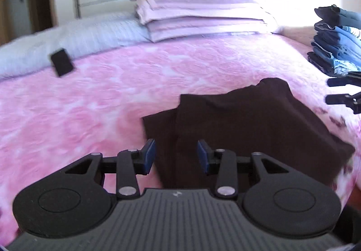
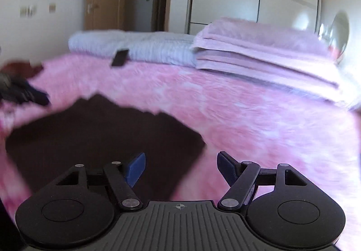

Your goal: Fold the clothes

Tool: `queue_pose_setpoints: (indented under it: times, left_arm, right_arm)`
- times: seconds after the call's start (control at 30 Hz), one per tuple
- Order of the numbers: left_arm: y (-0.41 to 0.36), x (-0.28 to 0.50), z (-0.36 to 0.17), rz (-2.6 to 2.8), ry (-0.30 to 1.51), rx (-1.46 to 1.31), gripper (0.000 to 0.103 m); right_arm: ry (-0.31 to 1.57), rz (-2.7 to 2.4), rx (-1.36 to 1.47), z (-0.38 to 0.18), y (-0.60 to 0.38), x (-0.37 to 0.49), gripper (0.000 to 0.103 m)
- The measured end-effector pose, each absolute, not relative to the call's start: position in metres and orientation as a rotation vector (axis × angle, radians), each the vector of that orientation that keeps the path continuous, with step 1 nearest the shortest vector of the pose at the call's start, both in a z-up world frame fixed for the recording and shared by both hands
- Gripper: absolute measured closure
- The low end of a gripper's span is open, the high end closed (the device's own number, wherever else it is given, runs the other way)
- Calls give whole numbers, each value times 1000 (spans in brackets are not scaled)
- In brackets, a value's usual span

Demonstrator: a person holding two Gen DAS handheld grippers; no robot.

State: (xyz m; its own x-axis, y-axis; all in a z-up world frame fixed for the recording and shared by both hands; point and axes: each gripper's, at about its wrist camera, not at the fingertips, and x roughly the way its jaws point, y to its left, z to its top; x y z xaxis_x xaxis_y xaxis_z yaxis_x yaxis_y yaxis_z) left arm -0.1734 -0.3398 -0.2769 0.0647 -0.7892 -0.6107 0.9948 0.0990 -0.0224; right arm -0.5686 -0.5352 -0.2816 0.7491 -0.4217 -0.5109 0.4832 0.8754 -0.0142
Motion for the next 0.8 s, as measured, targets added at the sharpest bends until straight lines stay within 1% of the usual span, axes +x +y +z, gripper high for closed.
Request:
queue_pose_setpoints:
  times: [0.17,0.33,0.37,0.43,0.47,0.5,0.53,0.57,0.6,0.73,0.8]
  left_arm:
    - [-388,-160,-295,-1469,673,484,69]
    - [-410,-147,-314,-1487,762,484,69]
    - [-411,-145,-316,-1491,776,478,71]
    - [-413,-143,-318,-1498,784,469,82]
    - [-412,-142,-318,-1504,787,460,92]
    - [-411,-142,-318,-1507,791,451,98]
    - [-409,-143,-316,-1506,784,445,100]
    - [-407,-144,-314,-1505,774,441,102]
    - [-403,-145,-311,-1502,755,435,103]
    - [-383,-144,-294,-1469,689,370,103]
    - [-383,-139,-296,-1444,699,361,103]
  right_arm:
    - [511,-408,343,-283,-587,-534,30]
    - [460,-378,571,-301,-620,-537,30]
    - [455,-370,599,-304,-624,-538,31]
    - [444,-353,652,-310,-630,-540,31]
    - [443,-347,672,-312,-634,-539,39]
    - [444,-339,689,-314,-635,-539,47]
    - [448,-342,697,-316,-633,-540,66]
    - [456,-353,700,-317,-633,-540,89]
    - [464,-364,702,-317,-632,-539,100]
    - [433,-357,654,-300,-632,-536,100]
    - [434,-348,626,-296,-634,-528,100]
